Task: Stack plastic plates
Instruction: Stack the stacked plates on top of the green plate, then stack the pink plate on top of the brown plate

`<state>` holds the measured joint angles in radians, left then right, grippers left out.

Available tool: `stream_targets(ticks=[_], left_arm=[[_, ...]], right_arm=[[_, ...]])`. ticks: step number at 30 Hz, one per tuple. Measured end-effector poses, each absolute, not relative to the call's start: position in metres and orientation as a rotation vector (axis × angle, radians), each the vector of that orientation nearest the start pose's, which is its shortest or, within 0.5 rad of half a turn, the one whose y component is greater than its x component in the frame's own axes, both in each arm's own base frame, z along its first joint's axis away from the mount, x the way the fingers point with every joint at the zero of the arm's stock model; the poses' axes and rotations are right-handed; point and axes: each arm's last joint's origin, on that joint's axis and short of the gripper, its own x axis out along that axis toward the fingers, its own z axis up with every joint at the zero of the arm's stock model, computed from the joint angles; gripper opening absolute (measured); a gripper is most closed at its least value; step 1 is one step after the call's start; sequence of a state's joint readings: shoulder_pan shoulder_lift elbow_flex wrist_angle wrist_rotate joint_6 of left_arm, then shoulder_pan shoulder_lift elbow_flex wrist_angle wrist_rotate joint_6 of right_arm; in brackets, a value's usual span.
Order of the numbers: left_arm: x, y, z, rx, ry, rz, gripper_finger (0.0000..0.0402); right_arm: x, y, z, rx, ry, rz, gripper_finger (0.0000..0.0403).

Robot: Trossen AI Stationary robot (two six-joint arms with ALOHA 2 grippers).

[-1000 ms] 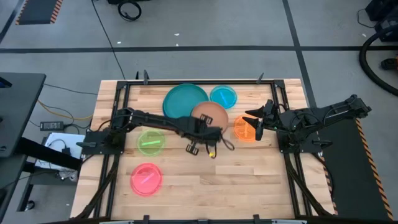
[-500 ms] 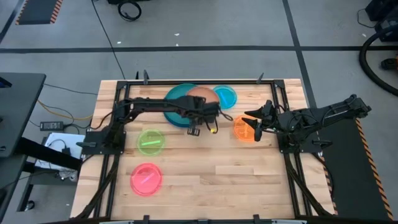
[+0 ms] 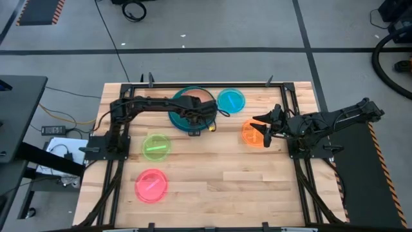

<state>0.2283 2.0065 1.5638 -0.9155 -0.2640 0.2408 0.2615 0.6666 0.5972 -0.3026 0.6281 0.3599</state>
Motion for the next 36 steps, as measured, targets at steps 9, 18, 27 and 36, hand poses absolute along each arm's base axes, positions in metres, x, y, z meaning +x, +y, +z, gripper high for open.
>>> stream_targets(ticks=[9, 18, 27, 36], left_arm=[[0.371, 0.097, 0.188, 0.200, 1.372, 0.284, 0.0083], [0.373, 0.089, 0.207, 0.221, 1.274, 0.281, 0.0163], [0.372, 0.051, 0.242, 0.122, 1.102, 0.084, 0.0154], [0.367, -0.021, 0.237, 0.038, 1.179, 0.124, 0.0150]], right_arm=[[0.147, 0.021, 0.279, 0.199, 0.239, -0.418, 0.0160], [0.147, 0.022, 0.279, 0.205, 0.236, -0.419, 0.0160], [0.148, 0.021, 0.278, 0.155, 0.258, -0.417, 0.0160], [0.152, 0.017, 0.289, 0.062, 0.171, -0.429, 0.0160]])
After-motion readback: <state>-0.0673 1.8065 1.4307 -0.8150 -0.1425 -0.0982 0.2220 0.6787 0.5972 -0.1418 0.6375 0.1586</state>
